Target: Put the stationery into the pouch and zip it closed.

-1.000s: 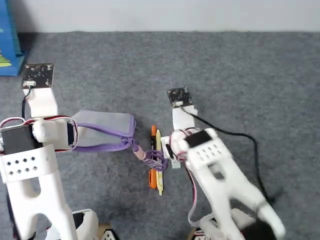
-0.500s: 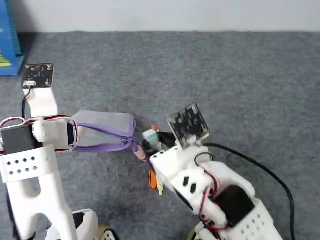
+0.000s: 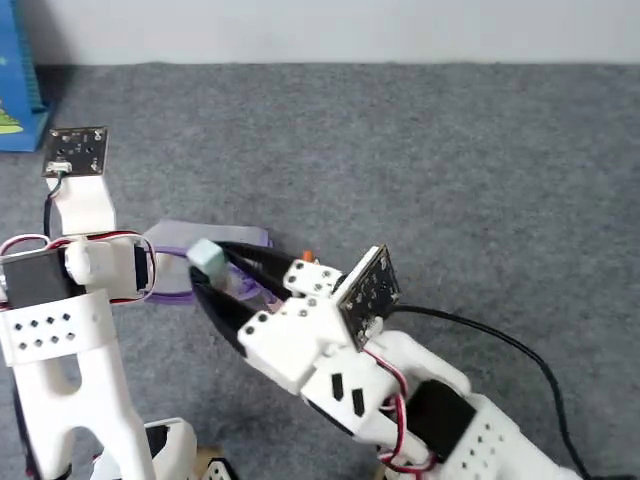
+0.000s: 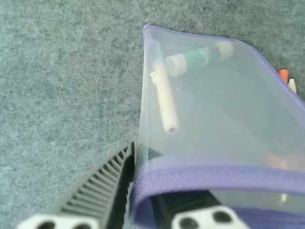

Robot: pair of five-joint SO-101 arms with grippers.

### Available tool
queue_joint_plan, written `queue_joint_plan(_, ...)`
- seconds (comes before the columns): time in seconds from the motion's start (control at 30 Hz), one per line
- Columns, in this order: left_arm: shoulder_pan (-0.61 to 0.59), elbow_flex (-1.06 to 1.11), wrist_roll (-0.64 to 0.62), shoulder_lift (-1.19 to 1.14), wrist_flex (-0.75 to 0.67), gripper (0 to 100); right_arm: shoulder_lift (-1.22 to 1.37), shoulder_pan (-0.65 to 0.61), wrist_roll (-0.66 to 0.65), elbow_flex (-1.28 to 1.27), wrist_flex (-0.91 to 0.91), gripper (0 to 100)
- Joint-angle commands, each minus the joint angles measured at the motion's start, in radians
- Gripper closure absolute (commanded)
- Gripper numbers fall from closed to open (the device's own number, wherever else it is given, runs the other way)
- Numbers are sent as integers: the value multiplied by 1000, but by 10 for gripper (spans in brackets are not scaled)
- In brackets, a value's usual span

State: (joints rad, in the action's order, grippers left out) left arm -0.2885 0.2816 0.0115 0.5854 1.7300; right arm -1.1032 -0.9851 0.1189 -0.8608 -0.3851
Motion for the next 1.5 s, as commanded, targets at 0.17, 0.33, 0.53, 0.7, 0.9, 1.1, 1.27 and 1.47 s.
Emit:
queue_joint_plan(0.17,-6,-22,-5,17,14,988,211,15,-9,-6,205,991)
queue_joint_plan(0.33,-8,-22,-5,12,12,988,252,59,-14,-130,409,991)
queue_joint_plan(0.53,-2,-22,-5,15,14,988,262,64,-97,-236,510,991)
queue_joint_plan(0.7,-2,-22,-5,15,14,988,262,59,-97,-235,484,976)
queue_joint_plan(0.9,-3,-22,-5,15,14,988,251,59,-97,-233,424,723)
queue_joint_plan(1.1,-6,-21,-5,12,14,988,251,59,-97,-232,424,764)
queue_joint_plan(1.27,-5,-21,-5,12,14,988,194,61,-94,-232,423,812)
queue_joint_plan(1.47,-3,-21,-5,12,14,988,33,61,-95,-222,312,829)
